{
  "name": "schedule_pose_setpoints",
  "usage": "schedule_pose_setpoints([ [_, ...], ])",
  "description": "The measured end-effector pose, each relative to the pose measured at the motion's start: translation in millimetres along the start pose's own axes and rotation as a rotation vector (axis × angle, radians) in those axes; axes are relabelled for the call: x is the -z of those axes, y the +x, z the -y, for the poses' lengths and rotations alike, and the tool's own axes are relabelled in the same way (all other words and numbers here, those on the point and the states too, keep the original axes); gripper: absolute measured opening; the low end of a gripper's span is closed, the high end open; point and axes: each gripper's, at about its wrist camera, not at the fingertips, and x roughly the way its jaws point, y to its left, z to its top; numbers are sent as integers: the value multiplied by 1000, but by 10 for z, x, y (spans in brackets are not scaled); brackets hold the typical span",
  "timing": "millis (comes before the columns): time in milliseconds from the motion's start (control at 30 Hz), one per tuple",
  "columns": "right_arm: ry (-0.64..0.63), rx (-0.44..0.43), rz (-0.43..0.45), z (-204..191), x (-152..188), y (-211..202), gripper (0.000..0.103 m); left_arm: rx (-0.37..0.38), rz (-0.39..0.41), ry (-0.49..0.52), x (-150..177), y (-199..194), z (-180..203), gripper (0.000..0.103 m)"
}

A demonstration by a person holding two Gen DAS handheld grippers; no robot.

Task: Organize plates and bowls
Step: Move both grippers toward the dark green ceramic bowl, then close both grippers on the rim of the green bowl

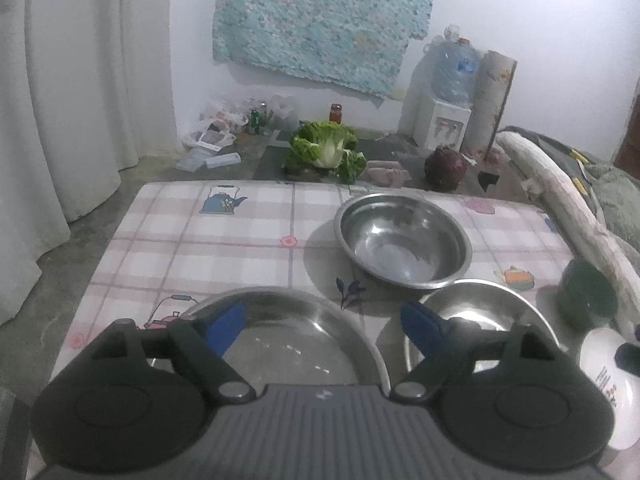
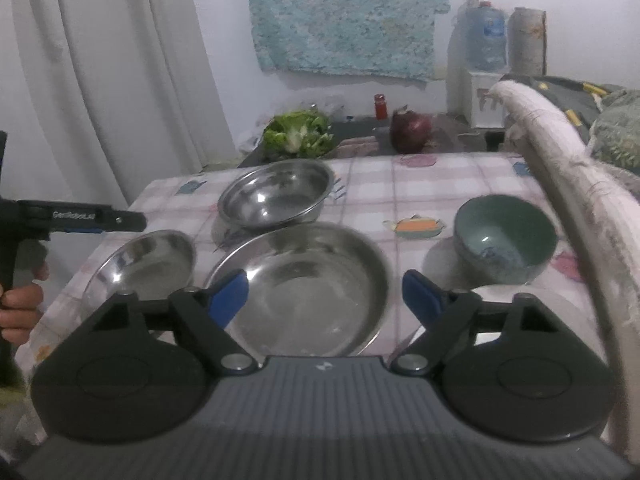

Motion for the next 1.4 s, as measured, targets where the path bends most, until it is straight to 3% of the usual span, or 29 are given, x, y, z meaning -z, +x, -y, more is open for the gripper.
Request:
schedule_pose_setpoints([
  [200,3,77,53,205,-103,-104,77,46,-11,11,-107,48,187,79],
  [433,88,175,62,815,-245,-82,71,205,-27,126,-301,205,938,79],
  [533,123,206,61,1090,-313,-35,68,237,-34,182,-343,308,1270,83],
  [667,180,228,49,1406,-351,49,62,271,-14,232,-368,416,1603,86],
  [833,176,244,51,1589,-353,108,61,342,42,200,-400,512,1774,92],
  [1033,218,252,18,1888,-301,273,55,357,-16,242,-458,750,2159,91],
  [1167,223,254,-4,2002,-277,394,52,340,-79,284,-424,951,2438,85],
  [1400,228,240,-56,2148,-218,583,47,342,-178,335,-254,1230,2776,64],
])
